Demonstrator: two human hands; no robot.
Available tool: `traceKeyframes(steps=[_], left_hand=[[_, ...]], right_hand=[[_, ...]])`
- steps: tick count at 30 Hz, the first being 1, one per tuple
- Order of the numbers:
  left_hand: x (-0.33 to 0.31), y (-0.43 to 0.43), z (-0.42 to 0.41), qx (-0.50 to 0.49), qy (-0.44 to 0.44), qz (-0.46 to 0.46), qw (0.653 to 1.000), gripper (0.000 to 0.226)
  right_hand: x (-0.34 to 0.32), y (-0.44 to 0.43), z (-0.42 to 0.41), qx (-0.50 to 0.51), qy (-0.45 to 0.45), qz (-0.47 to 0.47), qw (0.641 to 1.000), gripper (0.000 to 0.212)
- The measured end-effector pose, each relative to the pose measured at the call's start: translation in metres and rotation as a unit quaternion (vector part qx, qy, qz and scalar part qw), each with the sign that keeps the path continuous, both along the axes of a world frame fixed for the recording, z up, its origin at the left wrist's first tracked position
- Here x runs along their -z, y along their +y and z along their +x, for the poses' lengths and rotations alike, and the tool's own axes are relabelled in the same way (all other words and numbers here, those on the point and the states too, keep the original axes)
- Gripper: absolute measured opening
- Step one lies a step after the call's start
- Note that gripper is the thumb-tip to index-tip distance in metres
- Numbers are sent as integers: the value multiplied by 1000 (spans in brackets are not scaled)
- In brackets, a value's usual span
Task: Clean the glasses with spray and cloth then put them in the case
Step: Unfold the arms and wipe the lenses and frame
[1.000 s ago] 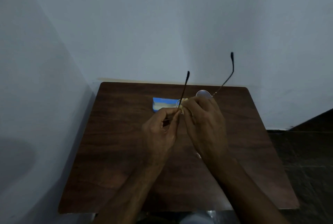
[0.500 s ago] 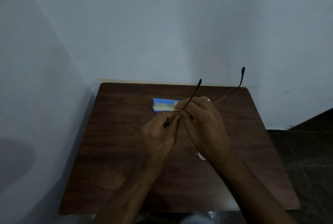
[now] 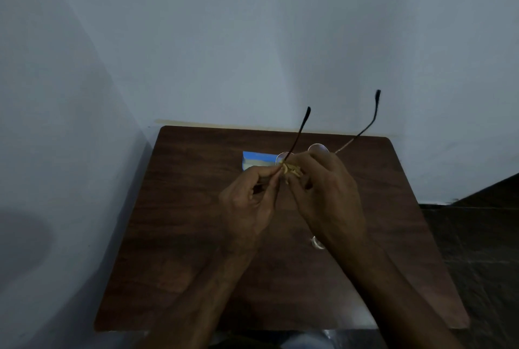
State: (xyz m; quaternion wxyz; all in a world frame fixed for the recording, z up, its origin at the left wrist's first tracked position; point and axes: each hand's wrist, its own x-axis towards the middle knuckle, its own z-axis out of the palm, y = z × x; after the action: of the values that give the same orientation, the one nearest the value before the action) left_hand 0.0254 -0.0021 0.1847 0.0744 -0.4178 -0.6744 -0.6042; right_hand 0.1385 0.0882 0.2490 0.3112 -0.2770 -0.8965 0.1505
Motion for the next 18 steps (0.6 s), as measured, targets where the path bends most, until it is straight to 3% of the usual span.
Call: traceKeyframes(steps=[6, 11, 18], left_hand=[[0, -6, -2, 4, -9, 2, 1000, 18], [2, -8, 3, 7, 10, -11, 1000, 16], [2, -10, 0, 0, 48, -4, 999, 16]], right_hand=[[-6, -7, -5, 0, -15, -2, 1000, 16], [-11, 1, -8, 31, -50, 74, 996, 12], [-15, 2, -8, 14, -40, 53, 998, 14]])
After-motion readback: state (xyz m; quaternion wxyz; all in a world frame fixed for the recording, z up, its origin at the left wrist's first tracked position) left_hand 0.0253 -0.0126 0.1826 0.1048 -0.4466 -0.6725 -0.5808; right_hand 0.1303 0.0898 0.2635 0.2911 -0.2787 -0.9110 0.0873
